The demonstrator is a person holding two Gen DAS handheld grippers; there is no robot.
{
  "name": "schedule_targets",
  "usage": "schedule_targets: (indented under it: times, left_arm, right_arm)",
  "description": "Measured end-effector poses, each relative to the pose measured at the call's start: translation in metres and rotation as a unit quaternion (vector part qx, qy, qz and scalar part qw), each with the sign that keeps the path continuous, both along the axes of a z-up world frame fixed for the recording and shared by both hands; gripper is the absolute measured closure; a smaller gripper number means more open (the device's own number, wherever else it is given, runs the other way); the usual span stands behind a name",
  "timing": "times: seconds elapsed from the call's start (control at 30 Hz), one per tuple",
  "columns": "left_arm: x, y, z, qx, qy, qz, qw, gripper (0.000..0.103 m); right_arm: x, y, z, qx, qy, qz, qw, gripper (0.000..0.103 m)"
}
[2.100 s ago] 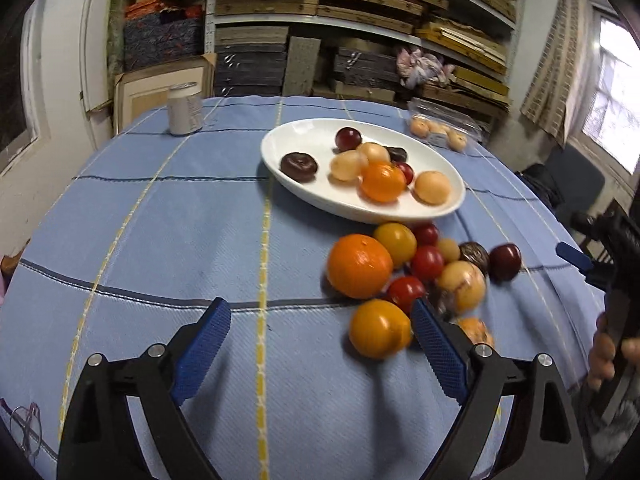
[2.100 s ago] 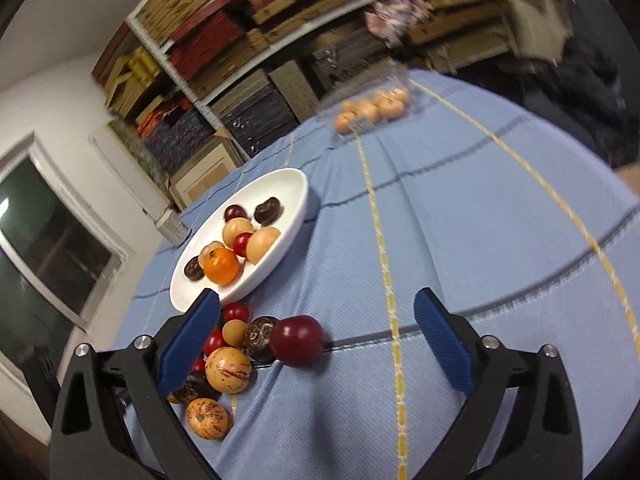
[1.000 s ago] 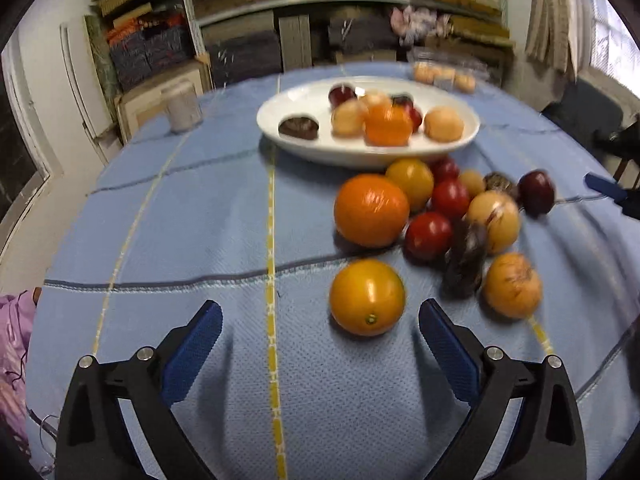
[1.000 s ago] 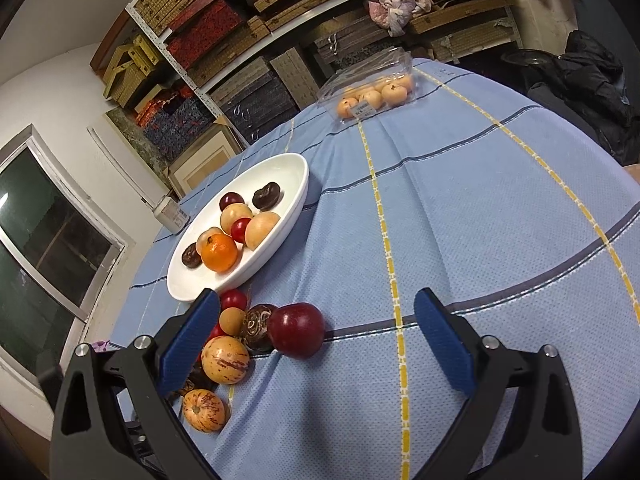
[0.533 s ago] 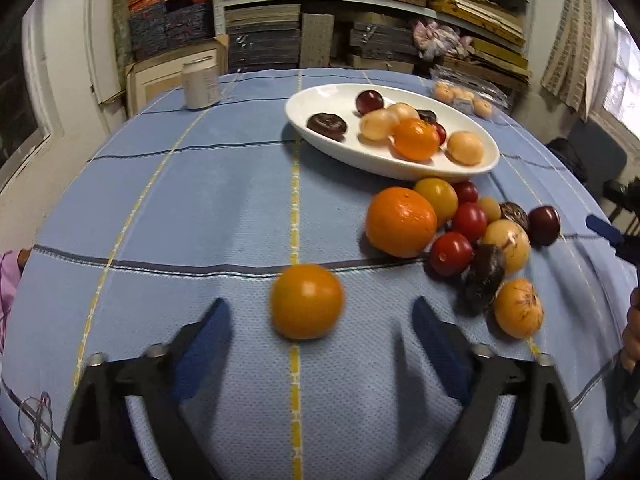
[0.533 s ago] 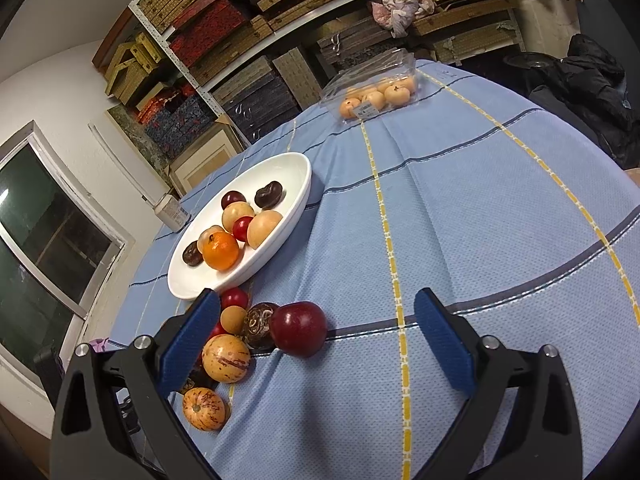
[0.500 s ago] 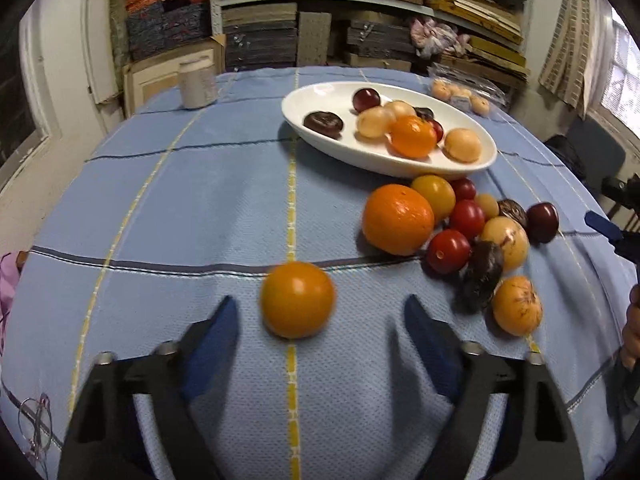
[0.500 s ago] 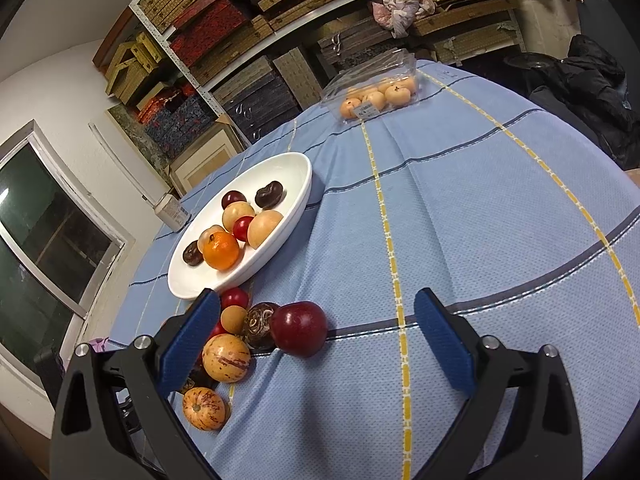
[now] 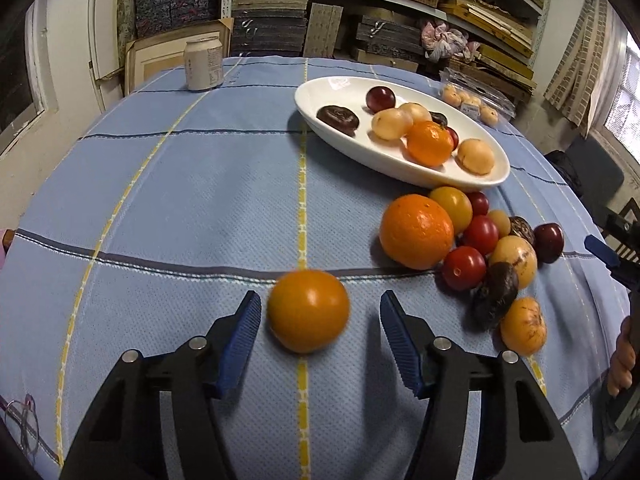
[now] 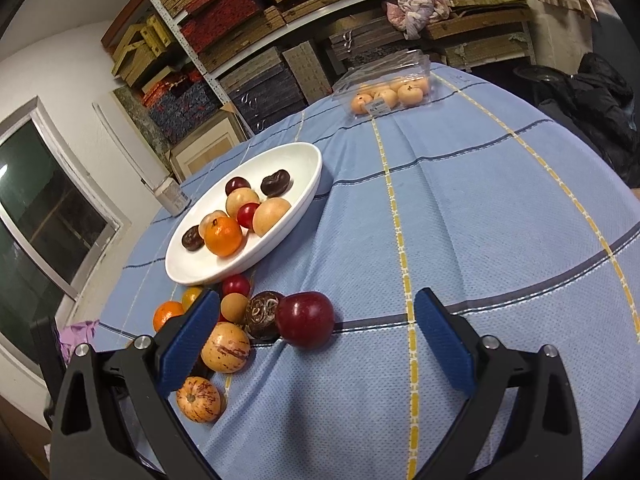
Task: Organize fruits
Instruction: 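Grasp the yellow-orange fruit with the left tool while the right tool grasps a dark red fruit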
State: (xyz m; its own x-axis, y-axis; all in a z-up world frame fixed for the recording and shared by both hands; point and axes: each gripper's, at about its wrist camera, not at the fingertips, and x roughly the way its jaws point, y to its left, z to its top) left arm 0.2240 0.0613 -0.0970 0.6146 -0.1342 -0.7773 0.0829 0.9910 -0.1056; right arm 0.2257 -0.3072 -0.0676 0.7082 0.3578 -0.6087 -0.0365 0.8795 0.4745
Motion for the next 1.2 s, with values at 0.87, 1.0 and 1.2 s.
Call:
schedule_targets:
  times: [0.87, 1.0, 1.2]
  left_arm:
    - [-0.005, -0.007, -0.001, 0.023, -0.009, -0.009, 0.9996, 0.065]
    - [-0.005, -0.005, 0.0, 0.017, -0.01, -0.009, 0.9998, 0.065]
    - [-0.006, -0.008, 0.0, 0.019, -0.01, -0.017, 0.9996, 0.065]
  right_arm:
    - [-0.005, 0.04, -0.01, -0.127, 0.008, 0.052, 0.991, 0.01]
    - [-0.002, 0.056, -0.017, -0.173, 0.017, 0.065, 0.983, 0.026]
    - [0.004, 0.049, -0.021, -0.169, 0.021, 0.054, 0.984, 0.038]
